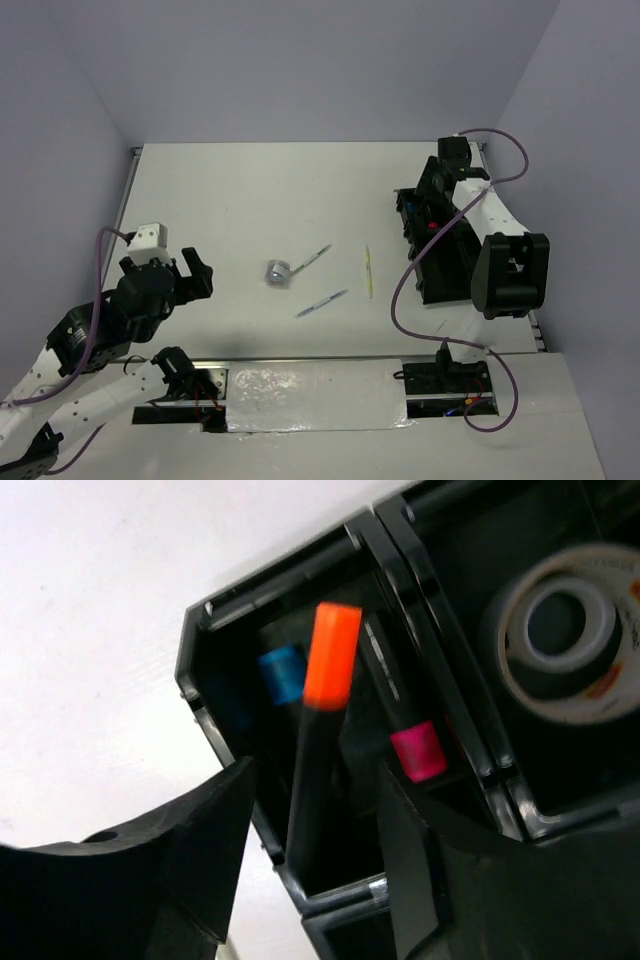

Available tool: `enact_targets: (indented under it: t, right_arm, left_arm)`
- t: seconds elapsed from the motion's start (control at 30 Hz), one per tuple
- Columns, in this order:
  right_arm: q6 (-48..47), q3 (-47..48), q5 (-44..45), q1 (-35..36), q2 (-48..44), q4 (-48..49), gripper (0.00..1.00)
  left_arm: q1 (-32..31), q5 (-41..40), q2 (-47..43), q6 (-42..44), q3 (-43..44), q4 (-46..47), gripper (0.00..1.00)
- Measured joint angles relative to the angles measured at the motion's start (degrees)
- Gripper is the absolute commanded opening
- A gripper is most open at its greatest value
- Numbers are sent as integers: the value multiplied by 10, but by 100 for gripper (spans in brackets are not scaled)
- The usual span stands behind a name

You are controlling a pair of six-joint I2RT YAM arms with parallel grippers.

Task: Sort the stationery into containers
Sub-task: Place the pen in the storage box, then pick up the stationery from the center of the board.

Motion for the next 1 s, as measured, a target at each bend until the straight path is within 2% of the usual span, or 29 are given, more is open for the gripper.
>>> enact_targets:
  t: [0.2,0.37,0.47,0.53,0.67,0.83,1.0]
  right_arm:
    - [-1,0,-4,0,-1,-17,69]
    - [-1,-4,-11,10,-28,-32,70]
    - [-1,-32,-22,53,-89,-31,73]
    - [-1,-55,-32,105,-145,-34,74]
    - [1,-118,-70,200,-266,-22,79]
    - [16,-216,-101,233,-378,-10,80]
    - [20,-263,-112,242,-402,-12,81]
  left_arm:
    - [0,0,13,0,-1,14,99]
    - [0,26,94,3,-1,51,99]
    - [1,52,179,16,0,117,99]
    - [14,79,251,30,3,161,94]
    - [81,161,429,54,26,249,93]
    - [125,235,568,74,32,299,93]
    - [129,277,623,76,32,332,93]
